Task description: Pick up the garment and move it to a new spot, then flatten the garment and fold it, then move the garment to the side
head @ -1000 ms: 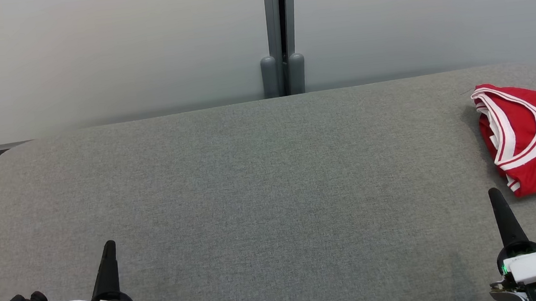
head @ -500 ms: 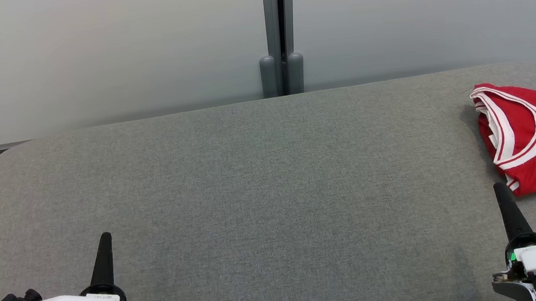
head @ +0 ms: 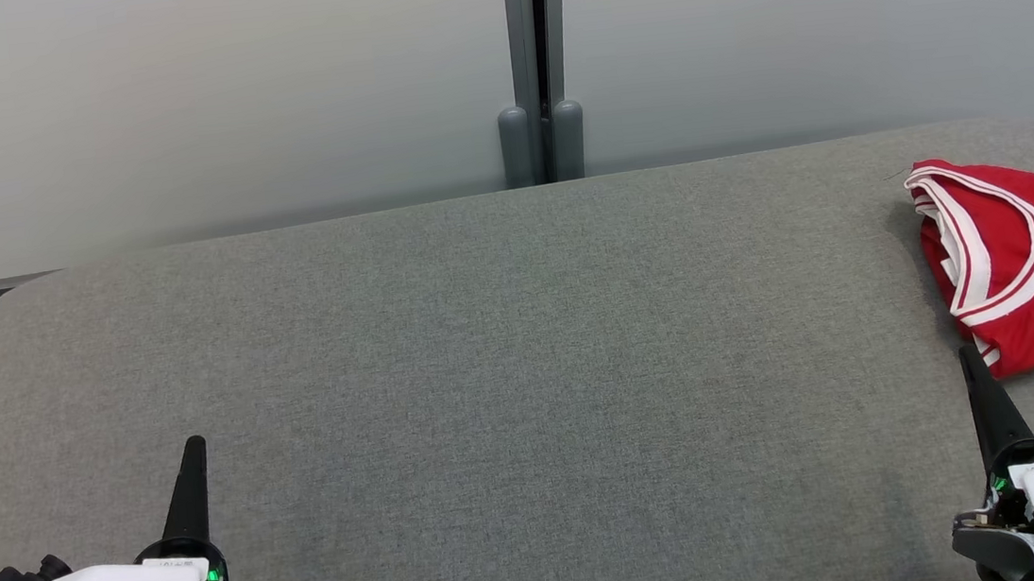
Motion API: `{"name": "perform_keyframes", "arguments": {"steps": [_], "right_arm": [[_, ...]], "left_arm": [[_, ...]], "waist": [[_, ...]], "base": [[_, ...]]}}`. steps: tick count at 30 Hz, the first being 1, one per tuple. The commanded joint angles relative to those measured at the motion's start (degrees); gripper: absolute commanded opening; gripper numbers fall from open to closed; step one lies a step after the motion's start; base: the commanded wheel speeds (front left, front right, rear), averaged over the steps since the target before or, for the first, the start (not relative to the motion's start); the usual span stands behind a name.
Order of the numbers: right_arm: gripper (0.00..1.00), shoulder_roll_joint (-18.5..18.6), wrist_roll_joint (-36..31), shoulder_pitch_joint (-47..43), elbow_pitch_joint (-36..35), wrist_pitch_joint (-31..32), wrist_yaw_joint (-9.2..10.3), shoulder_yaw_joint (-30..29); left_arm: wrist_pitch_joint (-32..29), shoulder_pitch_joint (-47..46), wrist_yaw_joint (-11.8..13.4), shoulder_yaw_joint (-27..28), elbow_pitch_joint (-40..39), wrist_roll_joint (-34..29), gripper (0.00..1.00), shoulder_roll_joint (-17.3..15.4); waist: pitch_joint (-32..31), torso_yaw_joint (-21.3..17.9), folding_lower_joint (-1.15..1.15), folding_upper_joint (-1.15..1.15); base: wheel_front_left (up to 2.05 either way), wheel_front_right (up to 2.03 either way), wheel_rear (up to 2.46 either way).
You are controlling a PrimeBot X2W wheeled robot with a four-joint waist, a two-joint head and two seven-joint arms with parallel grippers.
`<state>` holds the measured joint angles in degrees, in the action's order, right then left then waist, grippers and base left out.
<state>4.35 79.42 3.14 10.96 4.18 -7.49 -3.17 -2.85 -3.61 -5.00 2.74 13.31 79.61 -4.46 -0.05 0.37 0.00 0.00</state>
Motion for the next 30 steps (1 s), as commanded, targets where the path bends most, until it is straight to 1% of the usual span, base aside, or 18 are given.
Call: {"name": "perform_keyframes", "arguments": {"steps": [1, 30], "right_arm": [[0.00, 0.1, 1.4, 1.1, 0.1, 0.4, -0.01, -0.3], [0.00, -0.4, 12.9, 3.0, 2.8, 1.2, 0.00, -1.9]], "left_arm": [[-0.3, -1.2, -0.5, 0.6, -0.2, 1.4, 0.00, 0.0], [-3.2, -2.9, -2.5, 3.4, 0.7, 11.9, 0.00, 1.2]], "waist": [[0.0, 0.0, 0.00, 0.00], [0.2, -0.3, 0.00, 0.00]], "base": [[0.00, 0.00, 0.00], [0.00, 0.00, 0.00]]}}
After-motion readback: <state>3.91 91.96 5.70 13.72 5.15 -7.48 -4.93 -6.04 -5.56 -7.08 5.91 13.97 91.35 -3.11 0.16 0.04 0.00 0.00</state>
